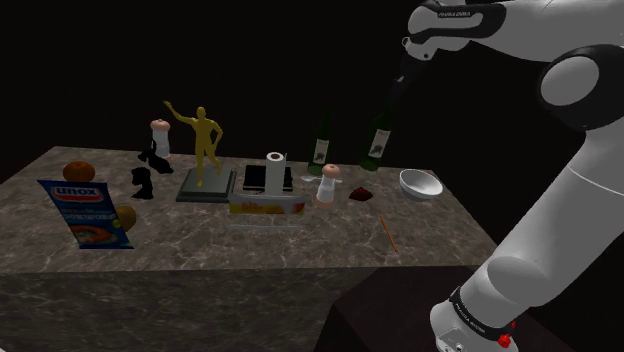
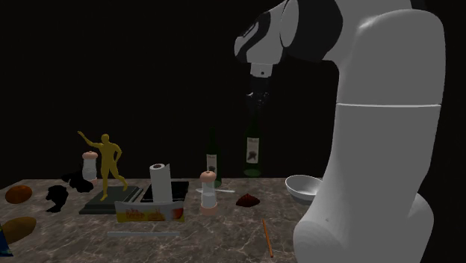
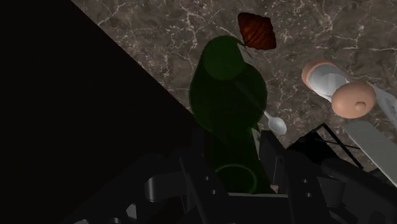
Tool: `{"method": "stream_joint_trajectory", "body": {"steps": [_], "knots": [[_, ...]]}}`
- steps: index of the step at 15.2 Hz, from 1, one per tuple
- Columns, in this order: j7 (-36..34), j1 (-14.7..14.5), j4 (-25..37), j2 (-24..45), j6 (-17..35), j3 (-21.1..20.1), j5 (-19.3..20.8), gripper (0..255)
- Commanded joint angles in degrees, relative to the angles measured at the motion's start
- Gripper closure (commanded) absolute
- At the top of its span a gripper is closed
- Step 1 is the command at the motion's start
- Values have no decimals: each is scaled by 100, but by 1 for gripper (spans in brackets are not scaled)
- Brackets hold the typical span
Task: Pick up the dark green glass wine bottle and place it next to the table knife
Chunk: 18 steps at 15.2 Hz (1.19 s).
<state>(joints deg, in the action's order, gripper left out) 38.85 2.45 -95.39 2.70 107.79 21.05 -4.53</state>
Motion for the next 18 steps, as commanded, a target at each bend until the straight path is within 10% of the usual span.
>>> {"method": "stream_joint_trajectory", "body": {"steps": [1, 18], "knots": [[-240, -116, -135, -298, -130, -90, 151, 255], [-2103, -802, 334, -1714, -1954, -1229, 701, 255]]}}
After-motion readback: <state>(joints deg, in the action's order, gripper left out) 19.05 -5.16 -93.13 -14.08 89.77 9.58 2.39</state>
